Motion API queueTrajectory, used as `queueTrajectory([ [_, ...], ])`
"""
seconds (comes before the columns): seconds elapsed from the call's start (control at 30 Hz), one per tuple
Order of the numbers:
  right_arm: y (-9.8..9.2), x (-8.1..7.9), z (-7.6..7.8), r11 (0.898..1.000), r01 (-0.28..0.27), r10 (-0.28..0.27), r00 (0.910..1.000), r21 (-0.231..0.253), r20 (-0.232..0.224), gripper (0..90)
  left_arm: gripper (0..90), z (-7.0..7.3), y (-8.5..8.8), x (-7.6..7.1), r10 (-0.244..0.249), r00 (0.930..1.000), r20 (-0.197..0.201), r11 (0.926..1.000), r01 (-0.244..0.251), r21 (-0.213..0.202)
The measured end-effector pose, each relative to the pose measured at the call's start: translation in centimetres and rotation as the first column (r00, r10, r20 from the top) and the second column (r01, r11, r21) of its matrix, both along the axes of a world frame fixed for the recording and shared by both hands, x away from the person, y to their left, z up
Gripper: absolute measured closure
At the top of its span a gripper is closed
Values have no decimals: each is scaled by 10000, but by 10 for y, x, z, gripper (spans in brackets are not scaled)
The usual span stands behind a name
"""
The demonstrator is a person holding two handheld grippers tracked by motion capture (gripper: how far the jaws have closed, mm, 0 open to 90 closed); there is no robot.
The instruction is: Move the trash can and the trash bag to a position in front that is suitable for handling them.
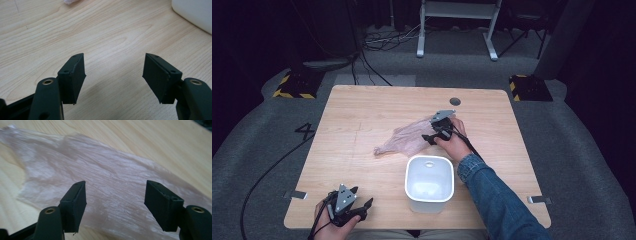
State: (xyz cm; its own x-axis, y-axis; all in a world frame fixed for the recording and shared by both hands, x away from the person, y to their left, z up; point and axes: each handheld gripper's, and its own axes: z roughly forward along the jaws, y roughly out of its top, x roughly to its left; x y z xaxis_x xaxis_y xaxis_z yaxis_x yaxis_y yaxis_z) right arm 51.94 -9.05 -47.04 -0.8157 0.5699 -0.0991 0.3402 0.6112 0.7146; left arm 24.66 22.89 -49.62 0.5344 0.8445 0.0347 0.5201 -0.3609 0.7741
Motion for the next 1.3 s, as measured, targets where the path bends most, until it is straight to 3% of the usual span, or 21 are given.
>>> queueTrajectory([
  [0.1,3,5,-10,9996,221,-228,9991,-184,-357,349,341,-1,2,-1,-21,10000,-21,10000,21,-34],
  [0.27,0,7,-22,9989,458,-465,9952,-95,-863,337,341,-1,3,-1,-70,9999,-134,10000,69,-70],
  [0.3,-2,7,-24,9981,608,-595,9934,107,-977,338,341,-1,3,0,-71,9999,-108,9999,70,-75],
  [0.4,-8,4,-25,9970,696,-655,9918,339,-1102,344,340,0,1,2,-139,9998,-108,9999,138,-72],
  [0.63,-18,-12,-22,9978,650,-622,9888,163,-1356,345,336,3,-4,8,-289,9996,-27,9995,288,-127],
  [0.83,-33,-33,-21,9990,448,-438,9883,32,-1459,345,335,4,-10,16,-465,9989,41,9989,465,-94],
  [1.13,-64,-77,-18,9972,679,-723,9827,-318,-1704,347,335,6,-22,28,-884,9961,79,9960,885,-129],
  [1.23,-74,-92,-16,9966,773,-813,9752,-274,-2057,348,335,6,-26,31,-1006,9949,74,9948,1007,-167],
  [1.3,-81,-100,-10,9979,595,-636,9751,-257,-2125,358,335,6,-28,34,-1041,9945,117,9945,1043,-130],
])
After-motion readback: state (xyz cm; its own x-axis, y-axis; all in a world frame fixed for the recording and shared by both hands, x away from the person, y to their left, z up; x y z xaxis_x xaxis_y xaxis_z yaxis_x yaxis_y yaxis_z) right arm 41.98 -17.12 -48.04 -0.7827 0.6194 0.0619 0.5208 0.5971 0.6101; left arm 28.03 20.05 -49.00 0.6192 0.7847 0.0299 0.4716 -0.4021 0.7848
